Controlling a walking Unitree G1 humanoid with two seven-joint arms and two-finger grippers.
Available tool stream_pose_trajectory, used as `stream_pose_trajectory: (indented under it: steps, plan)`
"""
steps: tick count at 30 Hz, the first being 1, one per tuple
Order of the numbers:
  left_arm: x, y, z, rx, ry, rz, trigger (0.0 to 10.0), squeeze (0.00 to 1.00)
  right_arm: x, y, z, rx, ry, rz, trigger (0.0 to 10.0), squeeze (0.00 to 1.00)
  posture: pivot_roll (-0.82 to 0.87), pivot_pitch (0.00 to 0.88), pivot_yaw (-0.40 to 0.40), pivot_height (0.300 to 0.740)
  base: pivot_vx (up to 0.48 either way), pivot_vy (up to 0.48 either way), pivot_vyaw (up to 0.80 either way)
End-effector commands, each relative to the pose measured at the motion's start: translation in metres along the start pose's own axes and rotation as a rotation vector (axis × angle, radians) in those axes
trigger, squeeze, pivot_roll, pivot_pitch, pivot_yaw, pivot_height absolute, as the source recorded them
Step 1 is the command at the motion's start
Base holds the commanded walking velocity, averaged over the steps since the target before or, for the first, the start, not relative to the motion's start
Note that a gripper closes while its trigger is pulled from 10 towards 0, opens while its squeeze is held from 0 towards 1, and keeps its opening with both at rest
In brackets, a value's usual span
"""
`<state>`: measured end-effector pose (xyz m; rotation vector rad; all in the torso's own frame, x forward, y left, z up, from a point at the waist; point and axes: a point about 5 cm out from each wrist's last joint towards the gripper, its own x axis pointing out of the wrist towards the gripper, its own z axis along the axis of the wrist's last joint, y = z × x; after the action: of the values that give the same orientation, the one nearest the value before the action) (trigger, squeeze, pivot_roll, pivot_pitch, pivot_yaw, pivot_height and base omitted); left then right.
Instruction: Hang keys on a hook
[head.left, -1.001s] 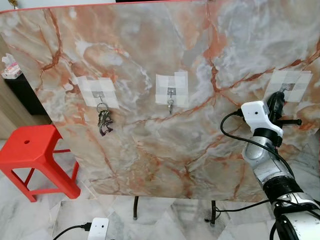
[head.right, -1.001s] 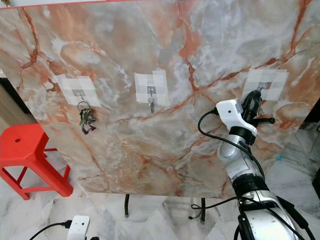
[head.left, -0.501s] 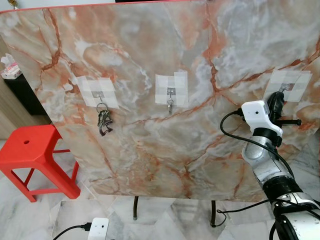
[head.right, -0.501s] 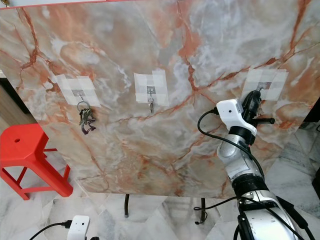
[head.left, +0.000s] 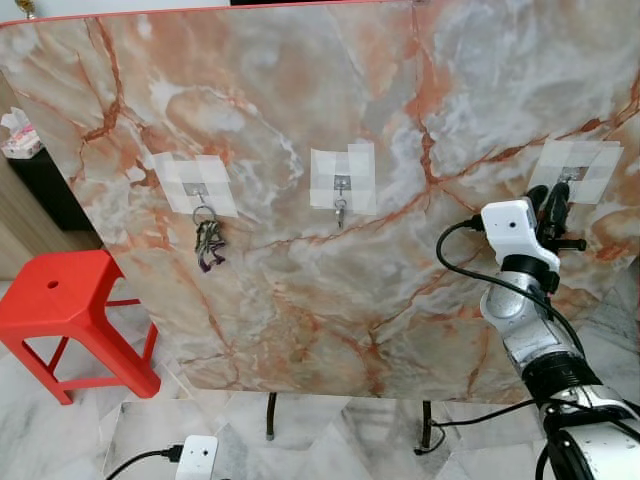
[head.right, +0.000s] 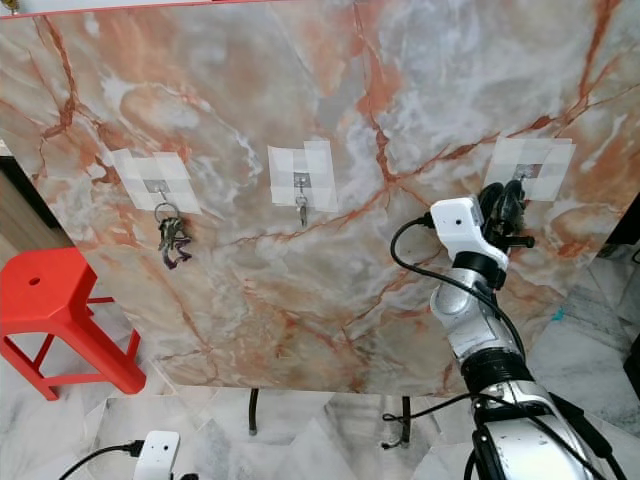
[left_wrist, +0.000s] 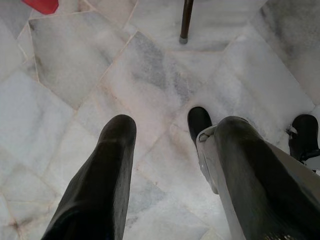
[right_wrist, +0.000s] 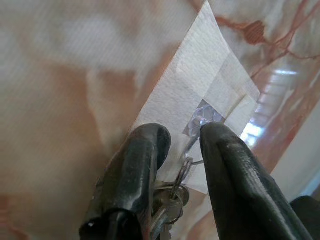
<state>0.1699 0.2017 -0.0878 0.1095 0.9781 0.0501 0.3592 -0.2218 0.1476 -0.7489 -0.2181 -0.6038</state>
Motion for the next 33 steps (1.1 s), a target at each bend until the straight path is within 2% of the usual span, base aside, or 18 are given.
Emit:
stream_pose_trajectory:
  steps: [1,2,3,4,6,7,10,12,14,16,19,21,23,26,29,30,32,33]
  plan:
    - [-0.001,0.004,-0.004,0.015,0.011,0.006,10.0,0.00,-0.008,0.009,0.002,0.035,-0.016,0.061,10.0,1.00,-0.09,0.000,0.039,0.740,0.000,0.000,0.00]
    - [-0.001,0.004,-0.004,0.015,0.011,0.006,10.0,0.00,-0.012,0.011,0.002,0.059,-0.019,0.086,10.0,1.00,-0.09,0.000,0.039,0.740,0.000,0.000,0.00]
    - [-0.001,0.004,-0.004,0.016,0.011,0.006,10.0,0.00,-0.020,0.016,-0.001,0.092,-0.011,0.132,10.0,0.93,-0.09,0.000,0.039,0.740,0.000,0.000,0.00]
    - [-0.001,0.003,-0.004,0.016,0.011,0.006,10.0,0.00,-0.031,0.022,-0.006,0.133,0.012,0.182,10.0,0.58,-0.09,0.000,0.035,0.740,0.000,0.000,0.00]
    - [-0.001,0.003,-0.004,0.017,0.011,0.006,10.0,0.00,-0.036,0.024,-0.007,0.156,0.022,0.203,10.0,0.58,-0.09,0.000,0.035,0.740,0.000,0.000,0.00]
    - [-0.001,0.003,-0.004,0.017,0.011,0.006,10.0,0.00,-0.049,0.028,-0.012,0.154,0.017,0.261,10.0,0.00,-0.09,0.000,0.033,0.740,0.000,0.000,0.00]
    - [-0.001,0.003,-0.004,0.016,0.011,0.007,10.0,0.00,-0.069,0.030,-0.021,0.137,0.019,0.324,10.0,0.00,-0.09,0.000,0.030,0.740,0.000,0.000,0.00]
    - [-0.001,0.004,-0.004,0.015,0.010,0.007,10.0,0.00,-0.084,0.030,-0.031,0.147,0.063,0.354,10.0,0.00,-0.10,0.000,0.031,0.740,0.000,0.000,0.00]
    - [-0.001,0.004,-0.003,0.016,0.010,0.008,10.0,0.00,-0.108,0.028,-0.051,0.167,0.174,0.387,10.0,0.00,-0.10,0.000,0.031,0.740,0.000,0.000,0.00]
    - [-0.001,0.004,-0.003,0.019,0.009,0.009,10.0,0.00,-0.125,0.028,-0.067,0.181,0.278,0.415,10.0,0.00,-0.11,0.000,0.034,0.740,0.000,0.000,0.00]
    - [-0.001,0.005,-0.002,0.022,0.009,0.010,10.0,0.00,-0.151,0.033,-0.102,0.235,0.583,0.440,10.0,0.00,-0.12,0.000,0.038,0.740,0.000,0.000,0.00]
    - [0.000,0.005,-0.002,0.026,0.010,0.011,10.0,0.00,-0.172,0.037,-0.125,0.305,0.831,0.442,10.0,0.00,-0.12,0.000,0.039,0.740,0.000,0.000,0.00]
    - [0.000,0.005,-0.001,0.036,0.010,0.011,10.0,0.00,-0.190,0.042,-0.135,0.384,0.988,0.476,10.0,0.00,-0.11,0.000,0.036,0.740,0.000,0.000,0.00]
    - [0.000,0.005,-0.001,0.038,0.010,0.013,10.0,0.00,-0.200,0.044,-0.137,0.386,1.033,0.519,10.0,0.00,-0.11,0.000,0.035,0.740,0.000,0.000,0.00]
    - [0.000,0.005,0.000,0.034,0.009,0.015,10.0,0.00,-0.222,0.048,-0.143,0.407,1.138,0.590,10.0,0.00,-0.13,0.000,0.043,0.740,0.000,0.000,0.00]
    - [0.000,0.005,0.000,0.034,0.009,0.015,10.0,0.00,-0.222,0.048,-0.143,0.407,1.138,0.590,10.0,0.00,-0.13,0.000,0.043,0.740,0.000,0.000,0.00]
    - [0.000,0.004,-0.001,0.041,0.014,0.013,10.0,0.00,-0.250,0.047,-0.150,0.386,1.252,0.700,10.0,0.00,-0.12,0.000,0.037,0.740,0.000,0.000,0.00]
    - [0.000,0.004,-0.001,0.045,0.015,0.012,10.0,0.00,-0.256,0.047,-0.151,0.392,1.282,0.717,10.0,0.00,-0.12,0.000,0.037,0.740,0.000,0.000,0.00]
